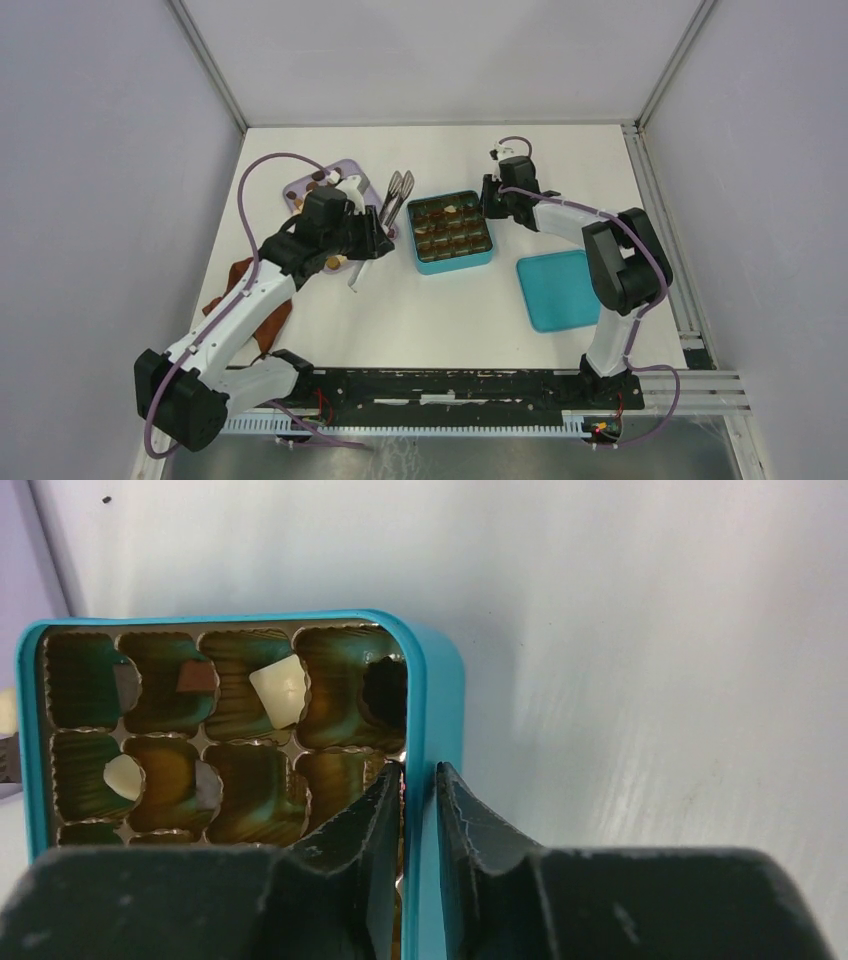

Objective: Pack the chocolate
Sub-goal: Place the packing box at the center of the board.

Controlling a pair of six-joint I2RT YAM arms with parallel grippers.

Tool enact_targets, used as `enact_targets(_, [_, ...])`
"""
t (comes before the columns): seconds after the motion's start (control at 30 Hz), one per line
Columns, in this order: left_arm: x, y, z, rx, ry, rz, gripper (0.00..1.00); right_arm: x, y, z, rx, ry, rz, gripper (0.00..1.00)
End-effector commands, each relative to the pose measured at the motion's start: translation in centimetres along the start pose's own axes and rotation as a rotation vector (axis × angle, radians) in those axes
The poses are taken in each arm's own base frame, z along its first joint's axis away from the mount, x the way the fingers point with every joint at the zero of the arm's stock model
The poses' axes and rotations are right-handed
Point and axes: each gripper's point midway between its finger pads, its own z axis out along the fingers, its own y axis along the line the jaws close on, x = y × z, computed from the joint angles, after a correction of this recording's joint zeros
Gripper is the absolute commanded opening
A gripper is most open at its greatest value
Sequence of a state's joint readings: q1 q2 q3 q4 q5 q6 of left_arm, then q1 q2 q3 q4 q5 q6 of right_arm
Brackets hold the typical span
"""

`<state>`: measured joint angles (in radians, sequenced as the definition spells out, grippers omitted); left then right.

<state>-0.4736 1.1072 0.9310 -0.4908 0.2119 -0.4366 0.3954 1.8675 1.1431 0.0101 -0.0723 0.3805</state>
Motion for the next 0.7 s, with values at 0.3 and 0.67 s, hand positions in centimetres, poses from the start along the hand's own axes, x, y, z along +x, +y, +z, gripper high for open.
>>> enact_targets(0.3, [1.5, 5.2, -3.4, -0.290, -0.013, -0.029, 0.45, -5.0, 0.4, -2.4, -0.107, -0.097, -0.013, 0.53])
enact_targets(0.67, [-0.9, 9.5, -5.6, -0.416, 0.017, -0.005, 0.46, -8.7, 6.6, -14.7, -0.603, -0.263, -0.571, 0.61])
